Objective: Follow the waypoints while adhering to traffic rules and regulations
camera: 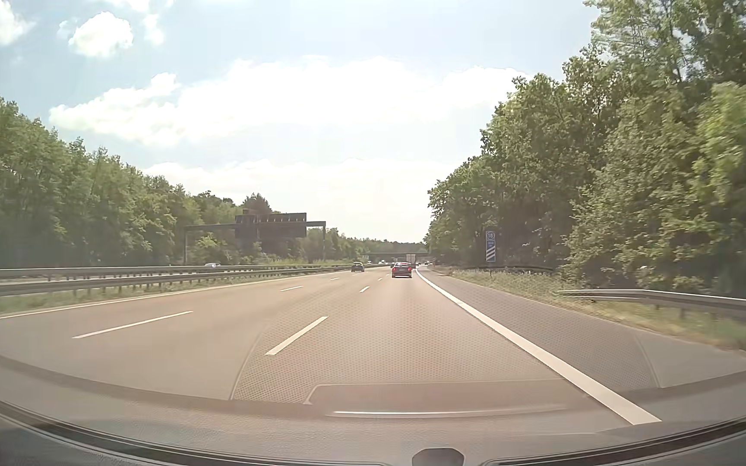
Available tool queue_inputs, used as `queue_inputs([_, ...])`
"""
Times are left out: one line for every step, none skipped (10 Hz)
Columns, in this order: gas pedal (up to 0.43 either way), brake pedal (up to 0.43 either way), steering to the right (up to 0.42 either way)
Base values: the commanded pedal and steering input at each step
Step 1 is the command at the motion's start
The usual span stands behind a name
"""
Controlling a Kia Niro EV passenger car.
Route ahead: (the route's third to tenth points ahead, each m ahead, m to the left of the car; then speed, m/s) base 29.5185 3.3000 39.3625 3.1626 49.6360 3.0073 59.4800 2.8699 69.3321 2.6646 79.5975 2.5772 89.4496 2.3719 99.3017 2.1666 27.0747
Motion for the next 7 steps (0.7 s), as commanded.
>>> queue_inputs([0.118, 0.03, 0.002])
queue_inputs([0.118, 0.03, 0.002])
queue_inputs([0.118, 0.03, 0.002])
queue_inputs([0.11, 0.03, 0.002])
queue_inputs([0.11, 0.03, 0.002])
queue_inputs([0.11, 0.03, 0.002])
queue_inputs([0.11, 0.03, 0.002])
